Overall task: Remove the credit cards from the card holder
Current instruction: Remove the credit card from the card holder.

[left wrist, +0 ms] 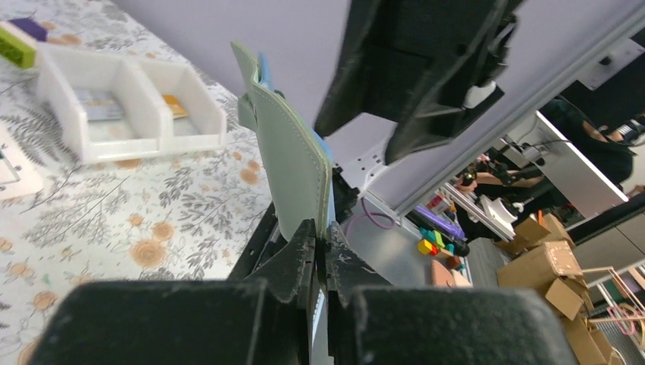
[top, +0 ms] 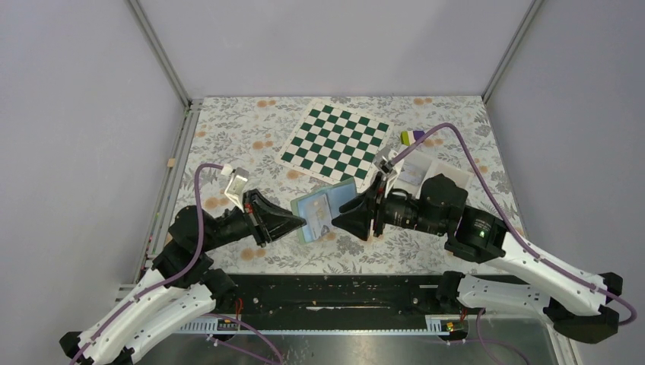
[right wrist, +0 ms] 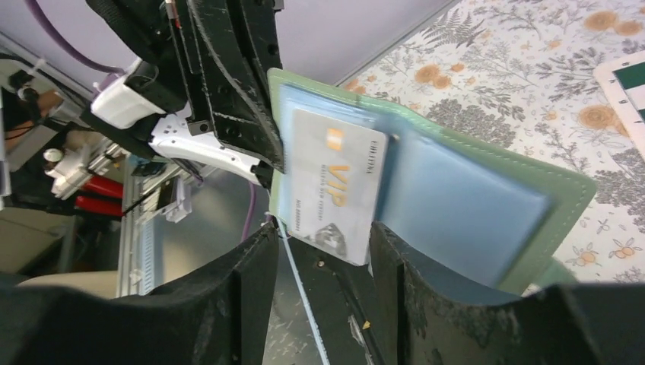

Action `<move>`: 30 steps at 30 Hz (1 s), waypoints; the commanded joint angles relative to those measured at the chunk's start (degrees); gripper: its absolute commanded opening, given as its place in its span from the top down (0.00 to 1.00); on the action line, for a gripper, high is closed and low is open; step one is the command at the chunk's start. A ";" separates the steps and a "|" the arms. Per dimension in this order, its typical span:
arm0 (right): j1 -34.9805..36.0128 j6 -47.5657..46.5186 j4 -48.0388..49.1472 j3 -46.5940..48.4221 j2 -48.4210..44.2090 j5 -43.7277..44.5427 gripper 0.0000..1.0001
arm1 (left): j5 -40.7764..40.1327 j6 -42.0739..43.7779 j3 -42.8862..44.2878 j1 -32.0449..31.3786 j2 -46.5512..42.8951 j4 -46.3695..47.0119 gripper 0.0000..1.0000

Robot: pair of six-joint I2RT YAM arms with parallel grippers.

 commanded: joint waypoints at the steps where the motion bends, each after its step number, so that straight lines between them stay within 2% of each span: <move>1: -5.31 4.14 7.25 -1.32 -0.67 -18.61 0.45 | 4.94 -2.46 -0.51 -0.14 -0.75 11.50 1.00; 5: -6.30 7.56 11.85 -3.11 -0.45 -22.06 0.45 | 6.99 -3.82 -0.14 -0.20 0.35 13.99 1.00; 18: -8.37 9.29 10.99 -5.17 -2.38 -16.66 0.38 | 7.85 -6.37 -0.71 -0.18 1.00 18.38 1.00; 30: -9.93 13.90 23.36 -7.39 0.00 -25.53 0.36 | 7.46 -6.20 -1.31 -0.18 1.17 19.00 1.00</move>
